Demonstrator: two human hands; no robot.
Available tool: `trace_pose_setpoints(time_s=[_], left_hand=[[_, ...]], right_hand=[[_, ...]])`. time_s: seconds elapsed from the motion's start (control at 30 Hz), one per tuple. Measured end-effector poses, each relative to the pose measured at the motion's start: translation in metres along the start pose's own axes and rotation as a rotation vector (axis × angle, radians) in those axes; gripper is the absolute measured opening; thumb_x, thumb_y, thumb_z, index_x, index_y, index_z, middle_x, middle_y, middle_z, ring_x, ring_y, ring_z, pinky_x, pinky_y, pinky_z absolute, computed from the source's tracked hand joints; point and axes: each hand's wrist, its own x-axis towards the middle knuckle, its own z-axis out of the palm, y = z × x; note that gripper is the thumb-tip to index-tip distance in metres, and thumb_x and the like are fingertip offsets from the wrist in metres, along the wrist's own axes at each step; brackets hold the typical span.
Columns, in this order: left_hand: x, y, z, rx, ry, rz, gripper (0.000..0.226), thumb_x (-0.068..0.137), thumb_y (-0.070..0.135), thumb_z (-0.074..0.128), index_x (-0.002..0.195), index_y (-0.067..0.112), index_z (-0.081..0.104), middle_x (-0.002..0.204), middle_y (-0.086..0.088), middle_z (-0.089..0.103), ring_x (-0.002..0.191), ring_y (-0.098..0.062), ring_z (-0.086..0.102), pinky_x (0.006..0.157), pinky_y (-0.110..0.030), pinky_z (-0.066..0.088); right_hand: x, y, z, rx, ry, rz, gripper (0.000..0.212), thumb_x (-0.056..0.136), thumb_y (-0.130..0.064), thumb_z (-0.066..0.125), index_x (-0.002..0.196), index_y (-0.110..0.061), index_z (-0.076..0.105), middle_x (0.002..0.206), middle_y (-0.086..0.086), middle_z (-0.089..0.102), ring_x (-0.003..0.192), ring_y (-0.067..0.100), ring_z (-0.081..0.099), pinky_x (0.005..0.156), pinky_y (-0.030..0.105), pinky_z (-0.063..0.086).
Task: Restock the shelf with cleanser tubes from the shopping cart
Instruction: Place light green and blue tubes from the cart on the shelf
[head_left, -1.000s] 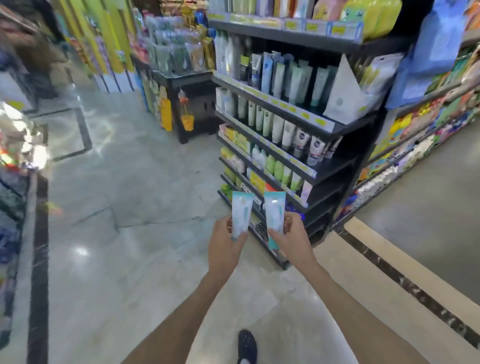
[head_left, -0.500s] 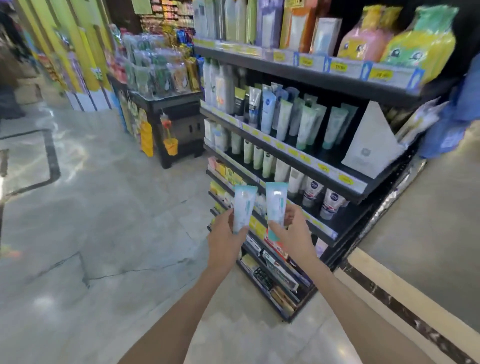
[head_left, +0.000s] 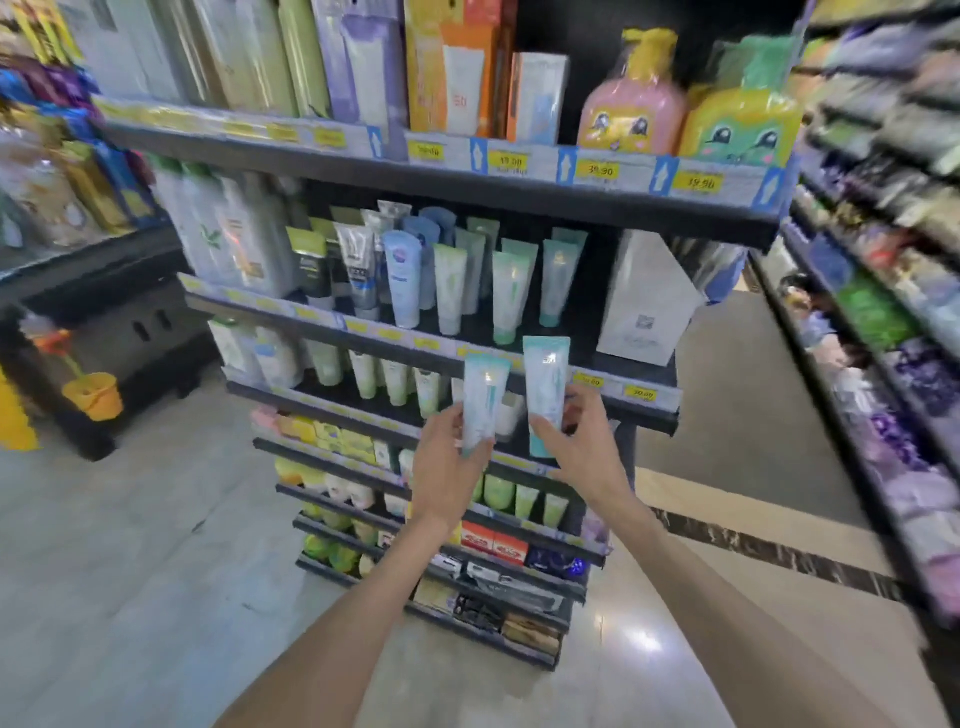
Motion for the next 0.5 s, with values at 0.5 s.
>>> trace_pose_setpoints(time_s=[0.5], left_hand=[[0.097,0.014,-0.002,-0.138,-0.071,0.155,0.054,0.092,0.028,0.077,0.139,0.025,0.052,0.125,0.011,0.059,0.112,-0.005,0.060,0.096,-0.041,0.056]], right_hand=[[0.128,-0.052,0.006,-0.051,0.275,-0.026,0.044,0.091,-0.021,0.077,0.119,-0.022,0.044,0.104,-0.008,0.061,0.090,0.002,0.062,0.074,0.013,0.051]])
